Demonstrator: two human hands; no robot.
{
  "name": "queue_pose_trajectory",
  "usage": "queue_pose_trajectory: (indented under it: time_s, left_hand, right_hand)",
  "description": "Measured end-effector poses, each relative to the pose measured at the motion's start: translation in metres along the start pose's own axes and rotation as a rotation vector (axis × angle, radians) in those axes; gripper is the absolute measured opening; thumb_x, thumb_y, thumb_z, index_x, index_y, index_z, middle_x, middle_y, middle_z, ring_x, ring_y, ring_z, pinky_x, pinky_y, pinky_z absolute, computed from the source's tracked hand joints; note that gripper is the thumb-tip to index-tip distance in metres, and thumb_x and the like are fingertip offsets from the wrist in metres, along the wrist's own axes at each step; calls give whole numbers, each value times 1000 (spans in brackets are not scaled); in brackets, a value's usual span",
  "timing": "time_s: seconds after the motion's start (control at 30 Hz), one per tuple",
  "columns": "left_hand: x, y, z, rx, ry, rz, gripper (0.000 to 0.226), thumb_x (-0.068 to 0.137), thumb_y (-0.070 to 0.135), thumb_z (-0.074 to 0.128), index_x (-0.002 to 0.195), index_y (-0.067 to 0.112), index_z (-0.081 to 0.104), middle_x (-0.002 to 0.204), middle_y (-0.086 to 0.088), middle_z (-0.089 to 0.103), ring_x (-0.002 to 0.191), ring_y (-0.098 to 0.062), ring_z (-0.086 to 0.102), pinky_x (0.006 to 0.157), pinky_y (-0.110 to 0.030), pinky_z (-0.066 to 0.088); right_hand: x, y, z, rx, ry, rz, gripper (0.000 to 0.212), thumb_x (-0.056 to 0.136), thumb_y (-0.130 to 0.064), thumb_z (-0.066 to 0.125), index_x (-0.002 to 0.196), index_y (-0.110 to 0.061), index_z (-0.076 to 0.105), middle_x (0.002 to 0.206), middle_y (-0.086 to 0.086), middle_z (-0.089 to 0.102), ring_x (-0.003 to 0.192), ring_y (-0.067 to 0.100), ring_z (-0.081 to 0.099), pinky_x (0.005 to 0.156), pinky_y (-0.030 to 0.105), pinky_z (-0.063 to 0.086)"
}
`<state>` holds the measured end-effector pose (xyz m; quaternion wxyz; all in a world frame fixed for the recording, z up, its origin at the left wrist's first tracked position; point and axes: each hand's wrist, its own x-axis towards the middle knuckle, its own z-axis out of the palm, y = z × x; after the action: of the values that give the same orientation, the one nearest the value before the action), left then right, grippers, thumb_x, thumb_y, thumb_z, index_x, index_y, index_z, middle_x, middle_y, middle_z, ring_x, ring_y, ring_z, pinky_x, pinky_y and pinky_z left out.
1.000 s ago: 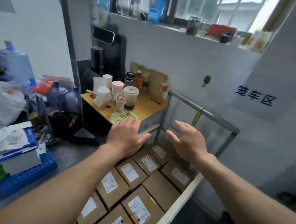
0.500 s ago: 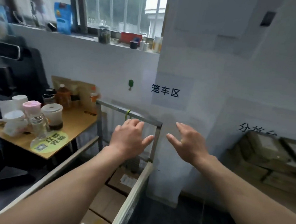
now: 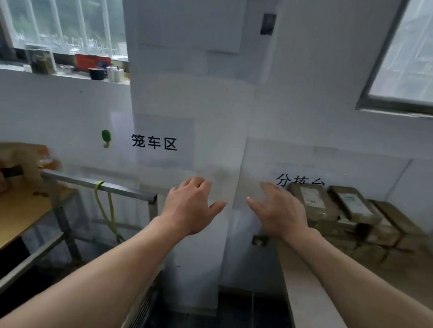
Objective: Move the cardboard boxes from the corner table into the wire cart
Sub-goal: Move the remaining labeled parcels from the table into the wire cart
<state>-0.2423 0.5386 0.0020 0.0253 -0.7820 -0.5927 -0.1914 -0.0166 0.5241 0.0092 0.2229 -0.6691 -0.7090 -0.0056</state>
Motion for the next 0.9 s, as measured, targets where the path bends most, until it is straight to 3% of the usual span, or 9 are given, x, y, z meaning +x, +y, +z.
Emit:
queue_pose_trajectory:
  time_s: [0.1, 0.2, 0.27, 0.33, 0.5, 0.63, 0.8, 0.9]
  left_hand:
    - [20, 36, 15, -33, -24, 42, 67, 93, 65, 41, 141, 18, 49, 145, -2, 49, 133, -25, 44, 99, -44, 42]
    - [40, 66, 31, -58, -52, 88, 67, 94, 64, 41, 139, 16, 50, 145, -4, 49, 134, -26, 43, 102, -43, 41]
    - [55, 84, 42, -55, -71, 122, 66, 94, 65, 40, 136, 15, 52, 142, -4, 50, 132, -26, 44, 104, -44, 42]
    - [68, 98, 52, -49, -98, 138, 66, 93, 67, 38, 130, 15, 54, 137, -5, 52, 129, -27, 47, 101, -45, 43]
    - [100, 130, 85, -85, -126, 219, 63, 94, 68, 38, 132, 20, 52, 135, -4, 54, 124, -27, 51, 95, -43, 47]
    - [135, 147, 111, -111, -164, 277, 68, 95, 67, 37, 142, 19, 46, 144, -3, 49, 130, -26, 48, 96, -41, 45]
    - [193, 162, 143, -173, -189, 336, 66, 95, 65, 41, 141, 18, 48, 142, -4, 50, 128, -25, 48, 100, -44, 46]
    - [224, 169, 161, -183, -182, 398, 63, 95, 65, 41, 135, 18, 51, 135, -3, 54, 122, -24, 51, 94, -42, 48]
  right_hand:
    - [0, 41, -11, -8, 24, 60, 49, 91, -61, 50, 117, -20, 60, 126, 5, 65, 116, 32, 60, 84, 42, 47]
    - [-1, 77, -21, -26, 21, 125, 43, 85, -68, 36, 94, -28, 49, 112, 2, 66, 103, 31, 62, 71, 37, 36]
    - [-2, 98, -26, -43, 16, 163, 50, 84, -69, 30, 101, -27, 53, 118, 3, 65, 109, 32, 62, 77, 40, 44]
    - [-2, 115, -28, -46, 49, 193, 64, 85, -67, 35, 120, -19, 60, 130, 8, 65, 120, 35, 59, 91, 46, 49]
    - [2, 164, -23, -101, 59, 286, 67, 96, -64, 45, 148, -22, 49, 151, 3, 53, 136, 26, 51, 103, 44, 45]
    - [15, 198, -16, -120, 91, 341, 65, 97, -65, 47, 145, -21, 51, 145, 2, 58, 128, 26, 57, 93, 40, 48]
    - [48, 227, -8, -170, 90, 436, 68, 96, -67, 45, 148, -22, 49, 146, 1, 57, 127, 23, 57, 98, 43, 52]
    - [69, 241, -2, -192, 90, 476, 59, 97, -66, 44, 136, -23, 56, 132, 0, 64, 111, 21, 63, 85, 39, 54]
